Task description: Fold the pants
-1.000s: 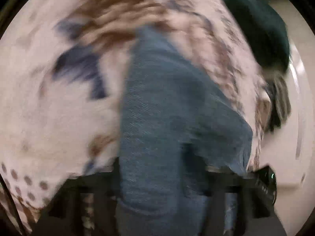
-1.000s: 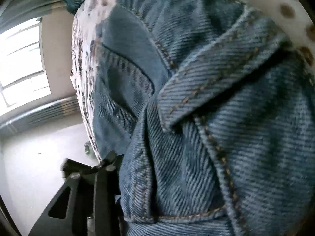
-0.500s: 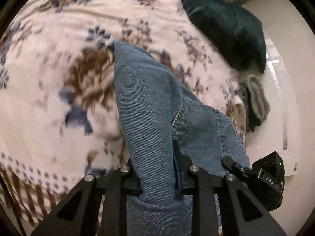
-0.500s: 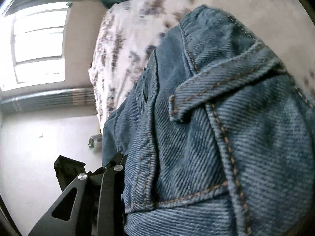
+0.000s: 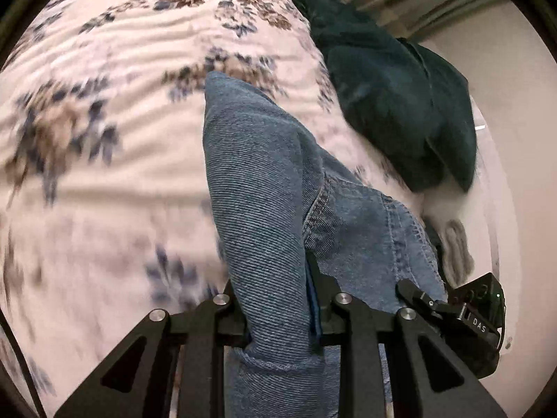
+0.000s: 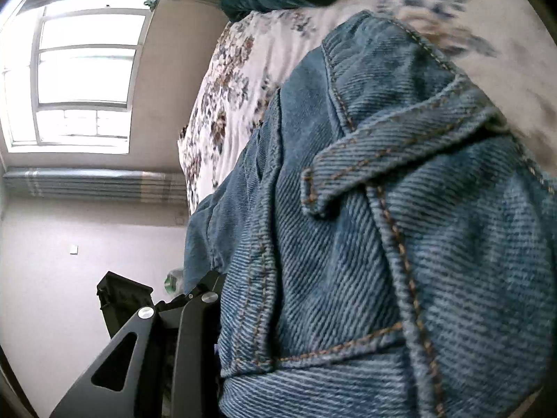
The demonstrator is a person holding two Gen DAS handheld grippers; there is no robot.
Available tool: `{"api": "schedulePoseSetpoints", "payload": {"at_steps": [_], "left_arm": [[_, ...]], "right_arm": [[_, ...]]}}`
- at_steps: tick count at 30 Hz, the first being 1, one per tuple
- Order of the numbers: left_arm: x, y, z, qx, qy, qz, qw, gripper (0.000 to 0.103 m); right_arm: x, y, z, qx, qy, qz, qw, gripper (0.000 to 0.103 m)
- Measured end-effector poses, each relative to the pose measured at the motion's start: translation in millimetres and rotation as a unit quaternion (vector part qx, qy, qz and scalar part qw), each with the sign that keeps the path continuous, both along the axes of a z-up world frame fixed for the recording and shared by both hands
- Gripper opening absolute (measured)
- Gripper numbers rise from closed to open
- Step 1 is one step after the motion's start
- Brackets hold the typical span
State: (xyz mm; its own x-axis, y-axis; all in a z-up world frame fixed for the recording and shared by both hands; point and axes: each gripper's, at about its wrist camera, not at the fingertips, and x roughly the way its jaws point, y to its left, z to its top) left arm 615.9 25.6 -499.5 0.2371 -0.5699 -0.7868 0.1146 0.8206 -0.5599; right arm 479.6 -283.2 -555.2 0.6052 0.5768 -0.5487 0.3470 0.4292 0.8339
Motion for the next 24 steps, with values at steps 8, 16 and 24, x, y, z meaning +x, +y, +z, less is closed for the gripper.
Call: {"api": "schedulePoseSetpoints", "payload": {"at_steps": [8,16,24], "left_arm": [[108.7,22.9,-113.4,0.020,0.020,-0.005,0.9996,0.023],[93.7,41.2,-122.0,0.050,0.038,0.018,0.9979,0.042],[57.2,20.5,-68.0,0.199,-0.016,0.037,0.9792,0.101]], "right_arm": [[140.9,31.2,-124.3,0.004,0.004,0.027,1.000,0.032],[147.2,24.2,-160.4,0.002,0.068,0.053,0.996,0.062],[125.0,43.3,-71.4,-0.285,0.137,0.134,0.939,0.093]]}}
